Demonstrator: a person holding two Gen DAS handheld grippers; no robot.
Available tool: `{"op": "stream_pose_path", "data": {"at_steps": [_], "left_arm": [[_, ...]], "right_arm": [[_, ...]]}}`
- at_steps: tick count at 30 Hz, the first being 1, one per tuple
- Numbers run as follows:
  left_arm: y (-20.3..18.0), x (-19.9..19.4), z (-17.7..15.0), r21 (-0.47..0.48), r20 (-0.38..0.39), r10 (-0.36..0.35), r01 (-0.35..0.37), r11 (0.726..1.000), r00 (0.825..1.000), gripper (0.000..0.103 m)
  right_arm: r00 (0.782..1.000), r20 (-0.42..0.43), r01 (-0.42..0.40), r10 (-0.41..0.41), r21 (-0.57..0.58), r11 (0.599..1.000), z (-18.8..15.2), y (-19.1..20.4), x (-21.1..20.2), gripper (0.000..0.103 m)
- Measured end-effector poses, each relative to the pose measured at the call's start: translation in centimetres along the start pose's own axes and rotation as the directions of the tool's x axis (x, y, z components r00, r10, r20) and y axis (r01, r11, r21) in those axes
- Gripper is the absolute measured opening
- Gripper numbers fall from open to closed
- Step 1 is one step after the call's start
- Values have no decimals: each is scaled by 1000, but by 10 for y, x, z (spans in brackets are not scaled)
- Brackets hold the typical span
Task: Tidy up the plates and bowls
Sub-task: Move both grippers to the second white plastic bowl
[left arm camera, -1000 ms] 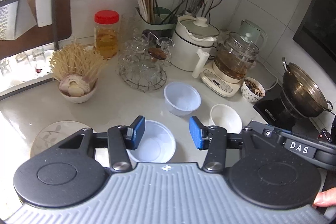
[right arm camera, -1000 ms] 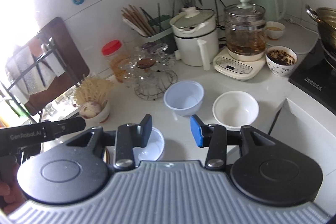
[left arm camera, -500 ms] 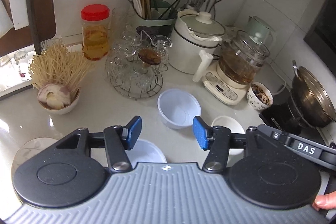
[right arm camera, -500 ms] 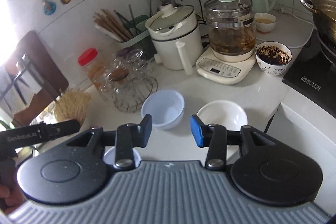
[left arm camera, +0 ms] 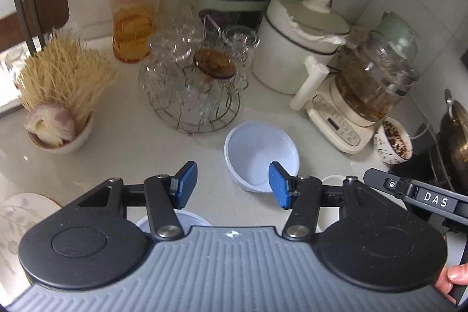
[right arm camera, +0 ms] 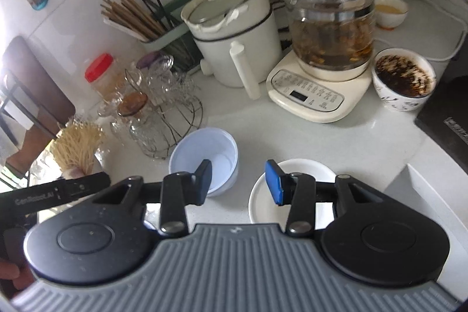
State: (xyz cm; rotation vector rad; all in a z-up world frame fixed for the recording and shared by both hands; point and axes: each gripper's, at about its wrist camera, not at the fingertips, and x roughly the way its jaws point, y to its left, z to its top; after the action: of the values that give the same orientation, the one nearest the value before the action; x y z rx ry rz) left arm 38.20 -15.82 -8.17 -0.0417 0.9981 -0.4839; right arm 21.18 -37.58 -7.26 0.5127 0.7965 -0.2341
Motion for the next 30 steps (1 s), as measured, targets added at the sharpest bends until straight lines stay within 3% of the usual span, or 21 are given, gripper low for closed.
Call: {"op": "stream_pose_path", "data": {"at_steps": [9,22,24,30], "left_arm": [[-5,47,4,-52,-41,25,-27,998,999,60],[4,104,11,-101,-127,34,-47,994,991,60],[6,110,12,-117,-134,29,-45,992,991,59],[6,126,10,-124,-133,26,-42,991,991,46]], "right_arm": [[996,-72,-58,55,-42,997,19,-11,47,44],[972,-203,-124,115,-33,992,27,-18,121,43],[968,-216,-141,126,-51,989,27,-16,128,36],[965,-235,-133,116,-56,990,25,-18,147,29]]}}
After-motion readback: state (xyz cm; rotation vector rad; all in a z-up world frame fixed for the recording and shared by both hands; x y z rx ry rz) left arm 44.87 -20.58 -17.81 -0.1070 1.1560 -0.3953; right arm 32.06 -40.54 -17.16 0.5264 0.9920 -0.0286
